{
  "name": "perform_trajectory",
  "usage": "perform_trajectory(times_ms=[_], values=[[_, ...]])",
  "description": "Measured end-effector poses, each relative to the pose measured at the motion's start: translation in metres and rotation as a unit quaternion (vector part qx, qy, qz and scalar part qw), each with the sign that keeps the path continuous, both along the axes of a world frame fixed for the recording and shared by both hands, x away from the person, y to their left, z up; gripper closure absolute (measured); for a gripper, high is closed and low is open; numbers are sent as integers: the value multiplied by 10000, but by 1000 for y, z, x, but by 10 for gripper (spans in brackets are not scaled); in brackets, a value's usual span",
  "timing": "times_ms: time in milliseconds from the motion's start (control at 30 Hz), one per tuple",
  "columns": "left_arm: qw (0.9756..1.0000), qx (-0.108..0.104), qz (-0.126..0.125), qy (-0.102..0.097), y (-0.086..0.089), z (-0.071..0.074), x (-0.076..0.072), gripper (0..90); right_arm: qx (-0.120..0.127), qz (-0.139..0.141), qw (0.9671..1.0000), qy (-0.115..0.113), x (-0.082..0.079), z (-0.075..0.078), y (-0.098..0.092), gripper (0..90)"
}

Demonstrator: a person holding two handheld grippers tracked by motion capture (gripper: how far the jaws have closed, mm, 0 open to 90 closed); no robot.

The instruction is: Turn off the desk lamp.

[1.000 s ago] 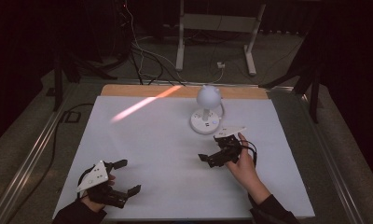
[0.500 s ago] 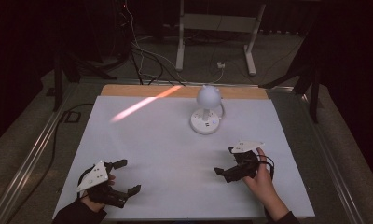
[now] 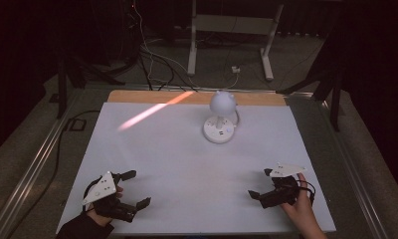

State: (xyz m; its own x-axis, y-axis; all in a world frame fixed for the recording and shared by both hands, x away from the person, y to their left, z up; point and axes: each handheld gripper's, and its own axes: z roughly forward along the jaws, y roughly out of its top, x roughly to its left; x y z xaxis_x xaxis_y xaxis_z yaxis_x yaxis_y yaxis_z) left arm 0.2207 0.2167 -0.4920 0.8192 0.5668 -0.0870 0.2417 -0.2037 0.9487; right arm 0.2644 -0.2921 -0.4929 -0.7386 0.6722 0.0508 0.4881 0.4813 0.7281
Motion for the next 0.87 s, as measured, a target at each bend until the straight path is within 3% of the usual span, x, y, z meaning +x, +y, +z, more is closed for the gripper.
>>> perform_trajectory(times_ms=[267, 500, 867], values=[[10000, 25, -20, 4, 0, 0, 0, 6, -17, -221, 9996, 165, -3, -10, -14, 0], [10000, 20, -19, 13, 0, 0, 0, 6, -141, -158, 9997, 100, 0, -13, -10, 0], [10000, 8, -26, 0, 0, 0, 0, 6, -102, -193, 9997, 91, 0, -12, -12, 0]])
